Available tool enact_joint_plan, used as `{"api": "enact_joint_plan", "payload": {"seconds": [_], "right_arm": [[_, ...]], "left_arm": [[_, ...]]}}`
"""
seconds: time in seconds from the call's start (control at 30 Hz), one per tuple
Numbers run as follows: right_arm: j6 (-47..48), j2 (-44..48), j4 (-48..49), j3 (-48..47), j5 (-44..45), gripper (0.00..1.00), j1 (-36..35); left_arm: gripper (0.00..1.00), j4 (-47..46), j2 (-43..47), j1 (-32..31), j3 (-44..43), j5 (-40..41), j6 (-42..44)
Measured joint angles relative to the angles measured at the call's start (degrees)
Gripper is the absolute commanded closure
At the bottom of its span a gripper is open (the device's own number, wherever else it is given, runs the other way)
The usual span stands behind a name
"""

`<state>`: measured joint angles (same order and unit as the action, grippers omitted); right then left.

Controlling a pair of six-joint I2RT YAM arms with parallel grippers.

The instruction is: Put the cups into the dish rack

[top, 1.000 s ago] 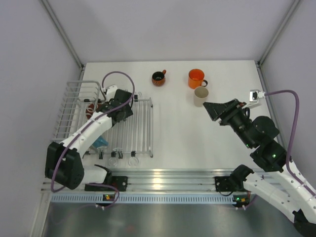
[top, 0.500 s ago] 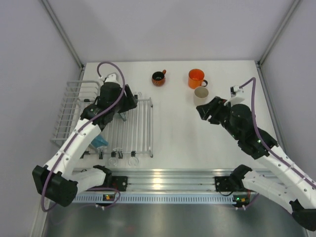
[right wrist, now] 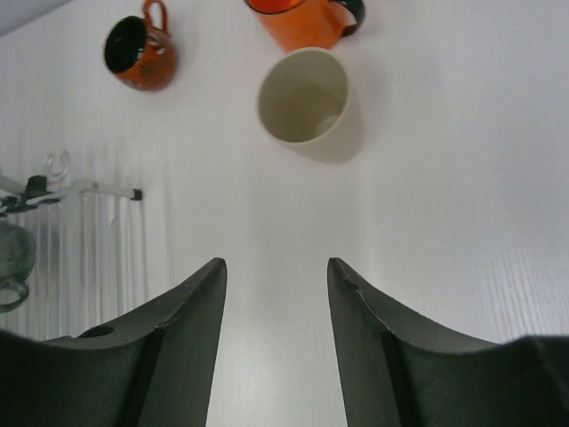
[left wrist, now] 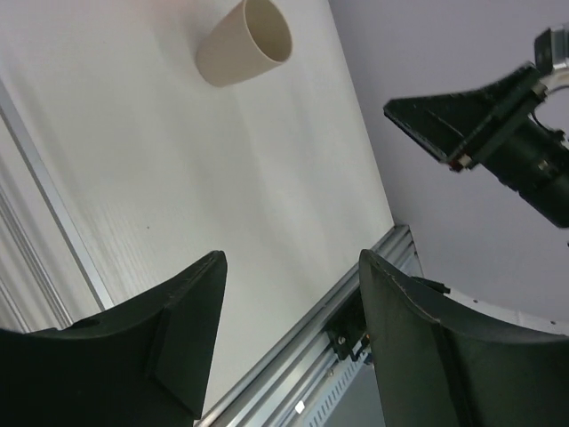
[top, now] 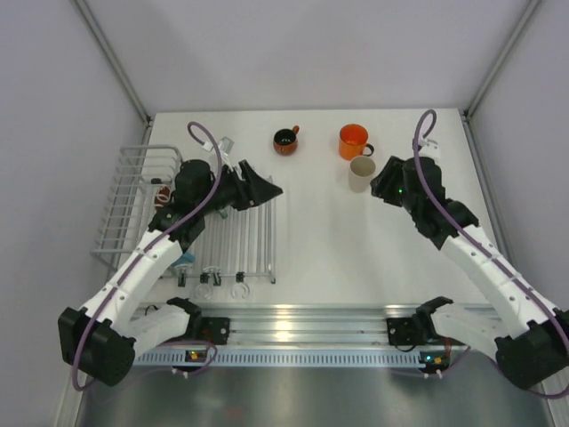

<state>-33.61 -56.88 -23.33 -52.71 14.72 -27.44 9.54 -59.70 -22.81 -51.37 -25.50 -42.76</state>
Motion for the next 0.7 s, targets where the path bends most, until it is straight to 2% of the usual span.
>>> {"api": "enact_joint_plan", "payload": {"seconds": [0.1,0.2,0.43,0.7], "right_arm": [[-0.5,-4.7,-0.5,-1.2,-2.4,0.52,6.5],[-0.4,-10.1,-1.4,-4.6,-3.6,0.52,9.9],[0.8,-21.6,-2.9,-16.0,-4.7,0.53,10.7],[1.7,-31.4,-3.1,-18.8,-4.7,0.55,10.8]], "left_arm": [[0.33,-2.6,0.5,0.0,2.8,-3.0,-1.9],[0.33,-3.3,1.5,0.0,4.7,-4.4,-2.6],[0.33,-3.6,5.7,0.0,6.2,-5.1,-2.4],[0.33,-2.8,6.1,0.0,6.2,-4.0,-2.3]]}}
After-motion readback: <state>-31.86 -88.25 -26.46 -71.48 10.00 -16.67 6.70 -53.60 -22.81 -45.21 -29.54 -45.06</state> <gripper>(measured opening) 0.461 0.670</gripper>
